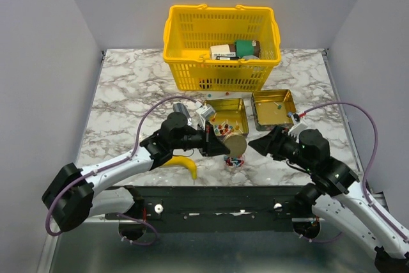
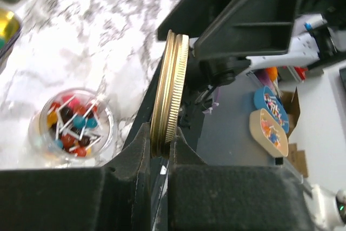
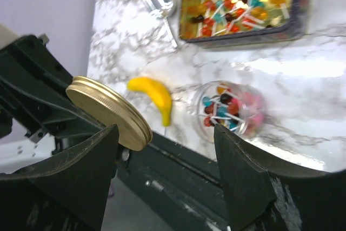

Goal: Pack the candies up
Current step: Close the bottle lid on the packing bottle.

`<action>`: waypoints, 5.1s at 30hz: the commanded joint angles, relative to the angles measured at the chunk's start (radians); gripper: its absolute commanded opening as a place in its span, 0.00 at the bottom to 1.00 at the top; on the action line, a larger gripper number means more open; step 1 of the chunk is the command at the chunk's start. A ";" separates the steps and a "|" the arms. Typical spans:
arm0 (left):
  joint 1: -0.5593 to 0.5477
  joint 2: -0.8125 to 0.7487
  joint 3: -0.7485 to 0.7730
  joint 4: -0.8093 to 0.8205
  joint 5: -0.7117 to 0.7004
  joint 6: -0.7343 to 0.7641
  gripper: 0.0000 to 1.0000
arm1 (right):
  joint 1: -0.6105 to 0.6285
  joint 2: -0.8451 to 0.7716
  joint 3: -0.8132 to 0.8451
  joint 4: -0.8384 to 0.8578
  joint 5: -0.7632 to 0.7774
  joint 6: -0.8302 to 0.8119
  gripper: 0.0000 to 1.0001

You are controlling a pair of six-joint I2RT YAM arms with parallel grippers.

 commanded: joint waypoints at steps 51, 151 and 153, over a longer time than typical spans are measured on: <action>-0.102 0.264 0.139 -0.458 -0.372 -0.035 0.56 | 0.006 0.368 -0.129 0.166 -0.027 -0.066 0.73; -0.162 0.152 0.214 -0.813 -0.751 -0.003 0.74 | 0.061 0.630 -0.033 0.420 -0.289 -0.114 0.68; -0.162 0.150 0.211 -0.807 -0.746 0.000 0.74 | 0.070 0.641 -0.024 0.421 -0.284 -0.111 0.68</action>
